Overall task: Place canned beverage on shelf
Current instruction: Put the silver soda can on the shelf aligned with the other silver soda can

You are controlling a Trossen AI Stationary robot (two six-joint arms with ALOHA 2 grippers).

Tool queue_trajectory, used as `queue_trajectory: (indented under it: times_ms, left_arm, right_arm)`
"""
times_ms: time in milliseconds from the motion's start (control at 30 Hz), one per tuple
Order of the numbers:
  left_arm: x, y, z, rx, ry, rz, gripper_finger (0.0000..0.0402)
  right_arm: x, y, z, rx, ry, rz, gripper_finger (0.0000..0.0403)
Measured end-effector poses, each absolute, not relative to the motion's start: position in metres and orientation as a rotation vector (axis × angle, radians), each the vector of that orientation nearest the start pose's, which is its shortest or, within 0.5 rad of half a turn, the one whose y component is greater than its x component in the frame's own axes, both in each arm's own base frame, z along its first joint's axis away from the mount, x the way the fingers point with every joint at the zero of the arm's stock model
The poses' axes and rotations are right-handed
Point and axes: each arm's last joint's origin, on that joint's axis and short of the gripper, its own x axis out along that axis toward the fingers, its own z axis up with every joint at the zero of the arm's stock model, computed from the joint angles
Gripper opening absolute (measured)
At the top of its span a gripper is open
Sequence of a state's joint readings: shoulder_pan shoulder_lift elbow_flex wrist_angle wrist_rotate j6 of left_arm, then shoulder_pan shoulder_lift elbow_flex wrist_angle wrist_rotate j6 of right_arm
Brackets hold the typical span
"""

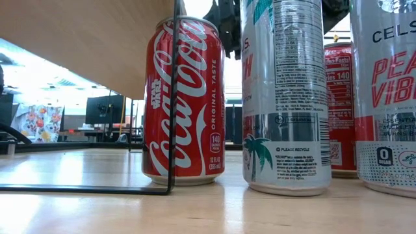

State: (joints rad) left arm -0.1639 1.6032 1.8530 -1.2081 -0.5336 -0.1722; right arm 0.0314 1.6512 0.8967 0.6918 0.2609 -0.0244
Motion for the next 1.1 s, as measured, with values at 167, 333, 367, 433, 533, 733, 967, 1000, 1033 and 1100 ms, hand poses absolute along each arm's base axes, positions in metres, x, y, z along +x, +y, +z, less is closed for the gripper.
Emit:
queue_trajectory:
  times_ms: [167, 333, 367, 433, 533, 733, 967, 1000, 1033, 1100]
  left_arm:
    - [0.301, -0.039, 0.409, 0.185, 0.884, 0.402, 0.0387]
    - [0.298, -0.04, 0.408, 0.181, 0.912, 0.407, 0.0387]
    - [0.297, -0.04, 0.407, 0.181, 0.919, 0.407, 0.0387]
    - [0.297, -0.04, 0.407, 0.181, 0.926, 0.402, 0.0387]
    - [0.297, -0.04, 0.407, 0.18, 0.926, 0.401, 0.0387]
    - [0.298, -0.041, 0.407, 0.178, 0.919, 0.396, 0.0387]
    - [0.299, -0.041, 0.409, 0.17, 0.897, 0.394, 0.0387]
    - [0.299, -0.041, 0.408, 0.171, 0.899, 0.394, 0.0387]
    - [0.299, -0.041, 0.408, 0.173, 0.904, 0.394, 0.0387]
    - [0.298, -0.041, 0.408, 0.177, 0.912, 0.395, 0.0387]
  right_arm:
    - [0.355, 0.006, 0.237, -0.057, 0.082, -0.228, 0.0334]
    - [0.349, 0.005, 0.242, -0.08, 0.122, -0.228, 0.0334]
    - [0.348, 0.005, 0.244, -0.093, 0.129, -0.228, 0.0334]
    - [0.345, 0.005, 0.247, -0.134, 0.151, -0.219, 0.0329]
    - [0.343, 0.007, 0.248, -0.153, 0.159, -0.211, 0.0311]
    - [0.347, 0.008, 0.242, -0.121, 0.153, -0.154, 0.025]
    - [0.357, 0.008, 0.229, -0.114, 0.13, -0.136, 0.02]
    - [0.358, 0.008, 0.227, -0.114, 0.128, -0.136, 0.0196]
    - [0.359, 0.008, 0.226, -0.113, 0.124, -0.134, 0.0194]
    - [0.36, 0.009, 0.224, -0.109, 0.123, -0.125, 0.0192]
